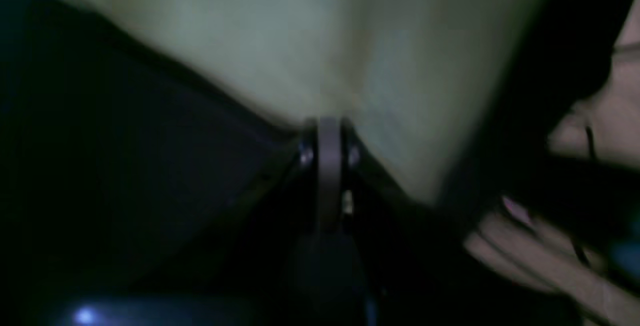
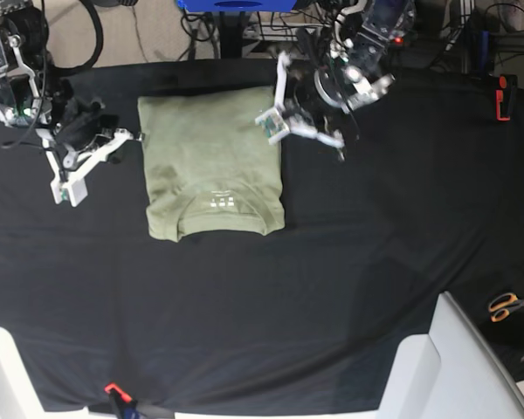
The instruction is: Fold the T-shirt properly
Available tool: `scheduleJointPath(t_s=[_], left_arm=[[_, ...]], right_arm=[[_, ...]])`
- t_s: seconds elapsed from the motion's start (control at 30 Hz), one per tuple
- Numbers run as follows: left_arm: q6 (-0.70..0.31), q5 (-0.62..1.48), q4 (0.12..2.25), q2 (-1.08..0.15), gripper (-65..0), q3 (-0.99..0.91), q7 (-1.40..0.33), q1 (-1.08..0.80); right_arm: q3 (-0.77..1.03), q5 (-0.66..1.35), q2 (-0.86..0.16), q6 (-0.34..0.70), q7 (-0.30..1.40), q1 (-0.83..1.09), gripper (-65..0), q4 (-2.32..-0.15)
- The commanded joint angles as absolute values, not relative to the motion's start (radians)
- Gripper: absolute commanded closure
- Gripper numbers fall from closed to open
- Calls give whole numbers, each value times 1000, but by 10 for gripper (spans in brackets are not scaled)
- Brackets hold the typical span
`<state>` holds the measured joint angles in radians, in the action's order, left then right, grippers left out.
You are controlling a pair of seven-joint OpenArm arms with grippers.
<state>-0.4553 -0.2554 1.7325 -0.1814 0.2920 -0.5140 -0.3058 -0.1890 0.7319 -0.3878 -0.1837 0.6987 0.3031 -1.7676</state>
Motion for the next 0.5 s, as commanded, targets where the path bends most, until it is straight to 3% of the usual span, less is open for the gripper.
scheduleJointPath(t_s=[0.0, 0.33, 0.47], left_arm=[[-447, -252, 1788, -182, 0, 260, -504, -305], [-449, -340, 1854, -223, 0, -42, -501, -518], [-449, -340, 1850, -223, 0, -136, -452, -591]], right_arm=[[-191, 739, -397, -176, 680, 297, 0, -1805], [-464, 736, -398, -176, 673, 239, 0, -1811], [-510, 736, -400, -176, 579, 220, 0, -1728]])
